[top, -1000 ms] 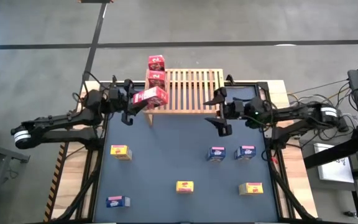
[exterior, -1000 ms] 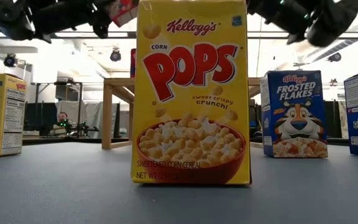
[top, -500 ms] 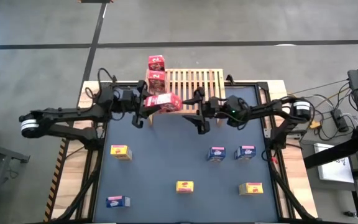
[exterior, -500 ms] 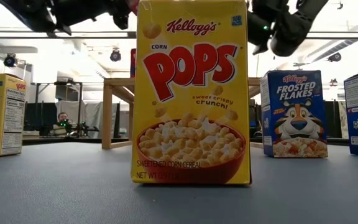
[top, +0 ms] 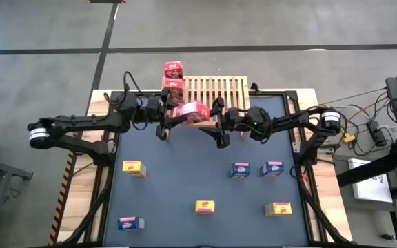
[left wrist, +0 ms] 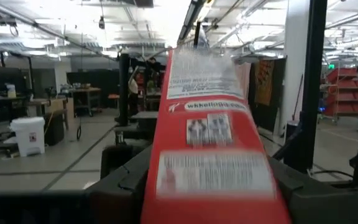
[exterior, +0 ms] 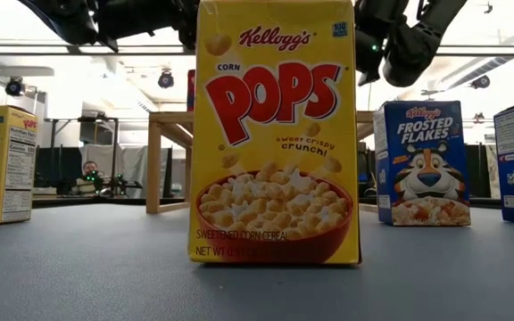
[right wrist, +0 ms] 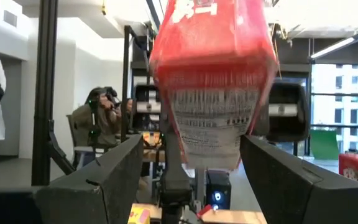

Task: Stack cereal on shelf
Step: Put the red cereal box aligned with the other red cereal boxes on the shelf, then put the left blue cereal box on the shelf

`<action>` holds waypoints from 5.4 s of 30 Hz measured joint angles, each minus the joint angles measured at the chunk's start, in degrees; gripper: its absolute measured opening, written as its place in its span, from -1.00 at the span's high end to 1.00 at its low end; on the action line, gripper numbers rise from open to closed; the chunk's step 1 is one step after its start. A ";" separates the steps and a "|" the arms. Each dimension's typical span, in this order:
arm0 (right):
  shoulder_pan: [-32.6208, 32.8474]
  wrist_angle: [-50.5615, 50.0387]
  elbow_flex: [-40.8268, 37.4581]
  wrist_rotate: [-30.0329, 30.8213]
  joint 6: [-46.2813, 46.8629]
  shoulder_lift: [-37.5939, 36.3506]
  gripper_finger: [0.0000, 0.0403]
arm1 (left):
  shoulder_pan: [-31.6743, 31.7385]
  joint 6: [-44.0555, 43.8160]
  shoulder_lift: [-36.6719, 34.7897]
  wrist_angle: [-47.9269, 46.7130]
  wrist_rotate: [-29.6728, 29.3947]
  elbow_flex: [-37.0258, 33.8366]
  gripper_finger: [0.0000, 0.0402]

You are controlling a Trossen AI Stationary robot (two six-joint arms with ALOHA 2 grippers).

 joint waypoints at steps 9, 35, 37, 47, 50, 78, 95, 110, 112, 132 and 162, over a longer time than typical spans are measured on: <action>0.00 0.57 -0.94 -0.06 -0.09 -2.49 -0.11 | 0.04 2.57 -1.47 -8.07 -1.66 -0.05 0.17; 0.29 -16.72 9.72 -0.43 -2.21 -2.58 -0.09 | 0.10 3.63 -0.64 -14.20 -1.88 -0.25 0.17; 0.26 -17.03 9.87 -1.63 -2.52 -2.68 -0.09 | 0.34 4.38 -0.91 -15.00 -1.72 -0.25 0.17; -0.71 -17.99 3.30 -0.89 -5.44 -10.67 -0.09 | 3.44 9.52 -8.64 -28.66 -1.76 -0.15 0.17; -1.00 -18.03 0.32 1.34 -5.78 -13.91 -0.09 | 5.40 12.12 -11.27 -33.97 -1.76 -0.12 0.17; -1.14 -17.52 -8.56 4.59 -6.23 -20.79 -0.09 | 18.72 17.57 -5.45 -40.77 8.34 -0.12 0.17; -1.13 -17.58 -8.57 4.59 -6.19 -20.74 -0.09 | 18.86 18.43 -3.47 -40.40 8.50 0.01 0.15; -1.13 -17.60 -8.57 4.59 -6.09 -20.72 -0.09 | 18.86 18.63 -4.43 -44.47 6.04 -0.27 -0.15; -1.12 -17.62 -8.56 4.59 -6.08 -20.72 -0.09 | 18.86 18.63 -4.99 -45.08 6.03 -0.27 -0.15; -1.14 -17.59 -8.56 4.57 -6.29 -20.72 -0.09 | 18.86 18.63 -18.52 -58.86 -0.04 -0.16 -0.15; -1.14 -18.00 -9.49 4.57 -7.56 -20.72 -0.09 | 18.86 8.81 -46.08 -68.58 -1.35 -6.73 0.00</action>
